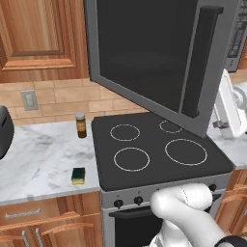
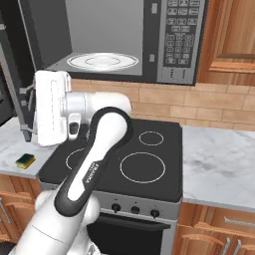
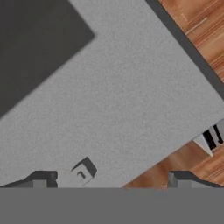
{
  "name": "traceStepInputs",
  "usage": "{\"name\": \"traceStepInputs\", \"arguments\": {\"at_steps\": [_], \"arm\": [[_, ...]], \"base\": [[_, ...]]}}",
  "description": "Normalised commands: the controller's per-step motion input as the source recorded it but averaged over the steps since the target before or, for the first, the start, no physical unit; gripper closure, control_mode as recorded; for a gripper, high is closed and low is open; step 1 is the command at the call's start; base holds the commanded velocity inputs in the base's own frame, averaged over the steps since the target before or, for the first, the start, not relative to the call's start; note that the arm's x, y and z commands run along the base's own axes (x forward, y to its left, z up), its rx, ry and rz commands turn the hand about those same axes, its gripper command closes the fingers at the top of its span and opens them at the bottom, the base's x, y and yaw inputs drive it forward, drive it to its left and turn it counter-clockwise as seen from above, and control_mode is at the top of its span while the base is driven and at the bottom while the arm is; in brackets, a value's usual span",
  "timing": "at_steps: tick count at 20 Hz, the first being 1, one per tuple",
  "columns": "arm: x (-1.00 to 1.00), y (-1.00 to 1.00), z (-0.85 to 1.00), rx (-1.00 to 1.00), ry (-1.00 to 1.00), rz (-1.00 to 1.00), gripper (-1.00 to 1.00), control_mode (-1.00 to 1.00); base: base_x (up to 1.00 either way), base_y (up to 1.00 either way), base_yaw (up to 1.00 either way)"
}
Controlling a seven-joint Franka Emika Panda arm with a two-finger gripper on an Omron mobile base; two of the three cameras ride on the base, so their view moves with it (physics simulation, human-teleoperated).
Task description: Place the sponge inside the microwave to prepare for sanitizing.
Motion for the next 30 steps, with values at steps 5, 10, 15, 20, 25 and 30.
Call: {"name": "traceStepInputs", "arguments": {"at_steps": [5, 10, 15, 20, 25, 30], "arm": [[-0.43, 0.94, 0.01, -0.16, -0.07, -0.32, -1.00, -1.00], [-0.25, 0.98, 0.00, -0.16, -0.09, -0.37, -1.00, -1.00], [-0.10, 0.93, 0.00, -0.15, -0.07, -0.34, -1.00, -1.00], [0.00, 0.64, 0.00, -0.14, -0.01, -0.29, -1.00, -1.00], [0.00, 0.11, 0.00, -0.15, 0.00, -0.12, -1.00, -1.00], [0.00, 0.00, 0.00, -0.15, 0.00, -0.13, -1.00, -1.00]], "base": [[0.00, 0.00, 0.00], [0.00, 0.00, 0.00], [0.00, 0.00, 0.00], [0.00, 0.00, 0.00], [0.00, 0.00, 0.00], [0.00, 0.00, 0.00]]}}
